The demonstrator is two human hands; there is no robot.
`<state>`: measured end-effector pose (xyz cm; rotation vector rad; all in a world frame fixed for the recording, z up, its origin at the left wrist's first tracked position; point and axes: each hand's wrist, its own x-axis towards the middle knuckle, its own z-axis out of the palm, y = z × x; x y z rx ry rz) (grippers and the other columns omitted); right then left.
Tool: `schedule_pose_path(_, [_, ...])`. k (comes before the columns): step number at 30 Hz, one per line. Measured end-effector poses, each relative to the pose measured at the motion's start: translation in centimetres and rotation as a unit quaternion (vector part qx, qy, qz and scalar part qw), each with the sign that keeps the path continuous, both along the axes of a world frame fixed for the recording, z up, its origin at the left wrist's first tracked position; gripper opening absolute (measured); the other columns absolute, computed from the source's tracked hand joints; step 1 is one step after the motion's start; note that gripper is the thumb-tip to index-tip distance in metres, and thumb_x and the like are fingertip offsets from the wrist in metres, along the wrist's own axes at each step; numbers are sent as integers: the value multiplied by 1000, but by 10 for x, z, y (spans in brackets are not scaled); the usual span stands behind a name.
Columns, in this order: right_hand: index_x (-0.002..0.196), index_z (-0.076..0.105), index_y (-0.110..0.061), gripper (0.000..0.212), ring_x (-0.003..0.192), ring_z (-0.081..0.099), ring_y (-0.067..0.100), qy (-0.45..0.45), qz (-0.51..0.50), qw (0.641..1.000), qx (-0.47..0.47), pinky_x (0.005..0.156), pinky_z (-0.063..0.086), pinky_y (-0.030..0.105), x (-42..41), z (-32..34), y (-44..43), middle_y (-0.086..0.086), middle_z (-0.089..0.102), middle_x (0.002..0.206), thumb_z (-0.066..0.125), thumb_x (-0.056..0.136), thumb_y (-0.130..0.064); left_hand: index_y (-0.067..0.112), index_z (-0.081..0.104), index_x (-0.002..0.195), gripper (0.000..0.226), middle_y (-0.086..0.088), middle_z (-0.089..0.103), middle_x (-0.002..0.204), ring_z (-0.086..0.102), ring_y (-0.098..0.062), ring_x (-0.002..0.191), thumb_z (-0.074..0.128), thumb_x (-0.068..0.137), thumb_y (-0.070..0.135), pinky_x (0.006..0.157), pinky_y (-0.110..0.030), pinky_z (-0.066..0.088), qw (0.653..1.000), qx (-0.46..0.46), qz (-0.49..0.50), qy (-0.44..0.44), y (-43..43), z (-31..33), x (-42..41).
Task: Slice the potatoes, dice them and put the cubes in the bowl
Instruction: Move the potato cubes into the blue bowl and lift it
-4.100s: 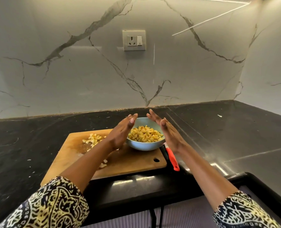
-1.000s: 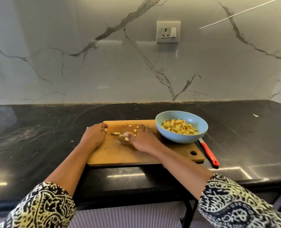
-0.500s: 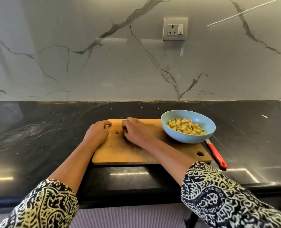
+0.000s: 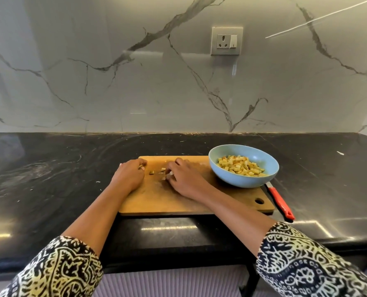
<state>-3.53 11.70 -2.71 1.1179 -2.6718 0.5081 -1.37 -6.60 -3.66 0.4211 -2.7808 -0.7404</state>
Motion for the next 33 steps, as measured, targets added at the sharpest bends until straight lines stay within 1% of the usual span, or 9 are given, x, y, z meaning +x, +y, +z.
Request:
schedule_pose_path(6, [109,57,-7,16,81,55,15,29,6,998,46,64,40,23,-4,11,-18,9,61,103,47,99,-14,22,47,137,38,-7,47,141,46,-25,127,40,100,17,108,-41,37,1000,1,-5,2,1,2,3])
schedule_pose_path(9, [111,63,-5,22,84,60,19,-146,-91,982,-74,65,44,24,-15,35,-30,10,63,100,52,97,-18,23,48,136,37,-7,47,141,45,-26,128,40,100,19,110,-43,36,1000,5,-5,-2,1,4,5])
schedule_pose_path(11, [105,66,-4,18,67,55,16,-326,-128,912,-212,56,42,22,-27,55,-28,11,60,88,55,96,-16,22,48,136,37,-8,47,141,45,-27,129,40,101,19,111,-45,34,1000,7,-4,-4,2,4,6])
schedule_pose_path(14, [88,60,-4,19,46,40,7,-528,-102,745,-395,36,28,13,-38,82,-6,6,49,68,47,99,-11,21,47,137,37,-8,47,142,44,-27,130,40,101,19,112,-44,32,1000,-1,-7,1,3,4,7])
schedule_pose_path(16, [82,55,-3,25,37,41,4,-582,-65,662,-468,31,26,12,-45,93,15,4,46,61,42,101,-12,20,47,137,37,-8,46,143,43,-27,131,40,101,19,114,-44,29,1000,-8,-9,1,2,4,7])
schedule_pose_path(19, [77,53,-4,29,35,40,5,-594,-50,605,-528,31,25,11,-54,105,54,5,47,58,39,101,-13,20,47,137,37,-9,47,142,44,-27,130,38,101,19,114,-45,28,1000,-17,-16,-1,2,3,7])
schedule_pose_path(21, [75,53,-6,31,37,42,8,-573,-75,614,-538,32,28,13,-56,108,78,5,50,56,37,99,-14,19,46,138,37,-9,47,142,44,-27,129,38,101,19,114,-45,28,1000,-21,-17,-1,2,3,7])
schedule_pose_path(27, [79,60,-8,29,64,52,13,-465,-157,771,-405,62,40,26,-53,109,110,5,58,72,36,95,-15,20,46,138,37,-9,46,142,43,-28,130,38,101,20,114,-47,27,1000,-13,-22,-13,1,3,6])
schedule_pose_path(33, [89,67,-7,24,72,57,12,-352,-169,873,-290,76,45,28,-50,107,120,5,63,81,44,96,-6,20,46,138,37,-9,46,142,43,-28,130,38,101,20,113,-47,29,1000,-12,-21,-17,1,4,7])
